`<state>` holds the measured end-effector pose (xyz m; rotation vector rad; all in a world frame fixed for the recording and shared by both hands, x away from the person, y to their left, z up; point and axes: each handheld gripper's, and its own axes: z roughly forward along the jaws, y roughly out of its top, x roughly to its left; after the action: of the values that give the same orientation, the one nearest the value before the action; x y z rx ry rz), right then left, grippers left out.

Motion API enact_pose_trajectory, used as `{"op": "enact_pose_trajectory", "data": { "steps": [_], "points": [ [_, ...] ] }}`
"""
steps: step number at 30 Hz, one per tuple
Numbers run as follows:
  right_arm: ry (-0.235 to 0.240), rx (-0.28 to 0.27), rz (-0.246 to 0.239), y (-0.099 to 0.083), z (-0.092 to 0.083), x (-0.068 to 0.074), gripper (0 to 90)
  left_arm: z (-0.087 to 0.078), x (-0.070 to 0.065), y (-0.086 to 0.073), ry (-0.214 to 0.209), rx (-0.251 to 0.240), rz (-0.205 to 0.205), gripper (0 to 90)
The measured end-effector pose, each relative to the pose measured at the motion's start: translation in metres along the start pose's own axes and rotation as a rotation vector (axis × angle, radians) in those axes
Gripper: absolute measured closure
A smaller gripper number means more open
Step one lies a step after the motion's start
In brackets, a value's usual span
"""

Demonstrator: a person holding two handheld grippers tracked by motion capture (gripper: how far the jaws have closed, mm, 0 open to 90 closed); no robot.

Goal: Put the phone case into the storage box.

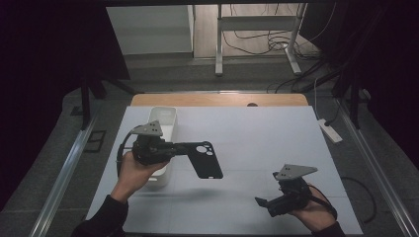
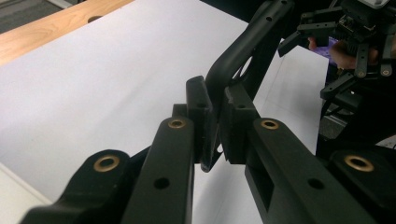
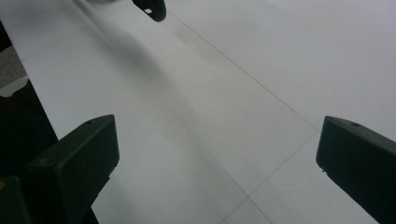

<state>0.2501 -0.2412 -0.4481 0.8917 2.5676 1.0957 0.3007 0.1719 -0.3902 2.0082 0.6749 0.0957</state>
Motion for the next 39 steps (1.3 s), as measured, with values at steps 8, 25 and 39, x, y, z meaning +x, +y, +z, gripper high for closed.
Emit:
{"op": "enact_pose_trajectory", "data": {
  "steps": [8,25,39],
  "points": [
    [-0.030,0.000,0.038,-0.013,-0.009,-0.008,0.0,-0.007,0.005,0.002,0.015,-0.001,-0.004,83.5],
    [-0.147,0.026,0.184,-0.044,-0.031,-0.025,0.0,-0.023,0.020,0.007,0.044,-0.022,-0.025,83.5],
    [-0.206,0.064,0.221,-0.061,-0.043,-0.019,0.0,-0.030,0.026,0.011,0.067,-0.024,-0.026,83.4]
  ]
}}
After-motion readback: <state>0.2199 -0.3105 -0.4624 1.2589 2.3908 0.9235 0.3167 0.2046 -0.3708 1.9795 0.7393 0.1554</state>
